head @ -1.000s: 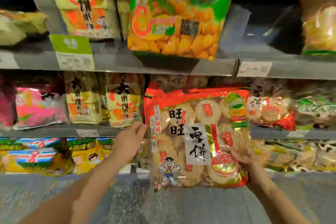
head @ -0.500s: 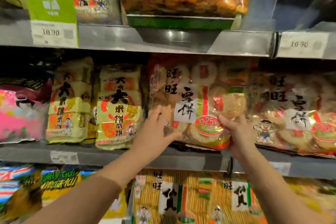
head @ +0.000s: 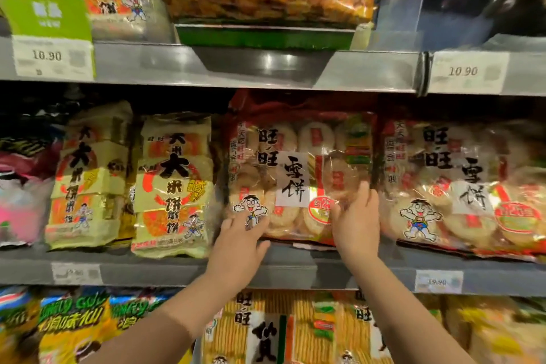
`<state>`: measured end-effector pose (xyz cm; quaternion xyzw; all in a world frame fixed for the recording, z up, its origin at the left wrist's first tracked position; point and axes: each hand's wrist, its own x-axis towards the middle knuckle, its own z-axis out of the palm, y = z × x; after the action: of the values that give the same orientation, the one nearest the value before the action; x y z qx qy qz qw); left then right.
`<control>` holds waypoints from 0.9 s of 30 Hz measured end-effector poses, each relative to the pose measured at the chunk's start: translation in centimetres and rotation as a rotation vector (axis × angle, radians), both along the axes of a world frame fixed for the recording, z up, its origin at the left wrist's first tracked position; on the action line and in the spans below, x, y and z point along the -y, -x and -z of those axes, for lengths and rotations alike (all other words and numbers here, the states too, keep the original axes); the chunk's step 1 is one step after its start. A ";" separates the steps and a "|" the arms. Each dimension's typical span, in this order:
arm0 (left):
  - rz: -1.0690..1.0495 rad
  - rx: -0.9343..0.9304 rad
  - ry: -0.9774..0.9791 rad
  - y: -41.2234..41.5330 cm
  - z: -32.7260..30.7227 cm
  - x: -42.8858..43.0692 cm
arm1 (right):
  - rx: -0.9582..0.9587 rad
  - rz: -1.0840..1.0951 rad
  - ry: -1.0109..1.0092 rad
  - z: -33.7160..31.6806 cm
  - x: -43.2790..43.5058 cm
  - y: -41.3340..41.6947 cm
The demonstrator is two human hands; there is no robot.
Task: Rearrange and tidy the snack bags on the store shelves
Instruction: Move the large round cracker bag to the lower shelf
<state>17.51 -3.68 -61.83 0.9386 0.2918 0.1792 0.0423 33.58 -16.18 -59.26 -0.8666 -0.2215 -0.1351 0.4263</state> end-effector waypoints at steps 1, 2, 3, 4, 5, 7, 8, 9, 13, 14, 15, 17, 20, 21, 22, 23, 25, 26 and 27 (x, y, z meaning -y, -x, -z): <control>0.001 -0.016 -0.009 -0.1 0.0 -0.1 | 0.093 0.019 0.093 0.3 0.2 0.9; 0.003 -0.026 -0.020 -0.1 0.0 -0.2 | 0.175 0.033 0.165 0.7 0.4 1.8; 0.005 -0.030 -0.030 -0.1 0.0 -0.2 | 0.236 0.038 0.218 1.0 0.6 2.5; 0.006 -0.031 -0.036 -0.1 -0.1 -0.3 | 0.274 0.035 0.256 1.2 0.7 3.2; 0.007 -0.033 -0.034 -0.2 -0.2 -0.2 | 0.287 0.032 0.283 1.3 0.8 3.7; 0.010 -0.037 -0.012 -0.2 -0.2 -0.1 | 0.269 0.024 0.307 1.4 0.8 4.2; 0.010 -0.041 -0.003 -0.2 -0.3 0.0 | 0.253 0.012 0.309 1.4 0.7 4.2; 0.009 -0.047 0.000 -0.2 -0.3 0.0 | 0.233 -0.009 0.307 1.5 0.6 4.2; 0.016 -0.092 0.004 -0.3 -0.2 -0.3 | 0.133 -0.104 0.276 1.8 -0.1 3.7; 0.029 -0.116 0.033 -0.5 -0.2 -0.4 | 0.107 -0.129 0.268 1.8 -0.3 3.4; 0.046 -0.147 0.073 -0.7 -0.3 -0.5 | 0.080 -0.158 0.272 1.8 -0.4 3.0; 0.064 -0.221 0.165 -1.2 -0.7 -0.7 | 0.013 -0.221 0.301 1.7 -0.6 2.5; 0.043 -0.268 0.192 -1.4 -1.2 -0.6 | -0.015 -0.292 0.365 1.5 -0.3 2.4; 0.026 -0.257 0.157 -1.3 -1.2 -0.3 | 0.026 -0.293 0.375 1.4 0.0 2.6; 0.009 -0.225 0.106 -1.1 -1.3 0.1 | 0.082 -0.274 0.365 1.3 0.4 2.8; 0.000 -0.171 0.051 -0.8 -1.5 0.6 | 0.131 -0.246 0.334 0.9 0.9 3.3; 0.016 -0.022 -0.020 -0.4 -2.5 1.7 | 0.160 -0.227 0.223 -0.3 1.5 4.3; 0.038 0.061 -0.027 -0.2 -3.3 2.3 | 0.156 -0.240 0.177 -1.2 1.7 4.9; 0.065 0.149 -0.022 0.0 -4.3 2.9 | 0.164 -0.263 0.147 -2.2 1.9 5.6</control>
<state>17.53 -6.58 -57.57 0.9320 0.2551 0.2505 0.0593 28.01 -18.05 -57.02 -0.8450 -0.3762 -0.1317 0.3564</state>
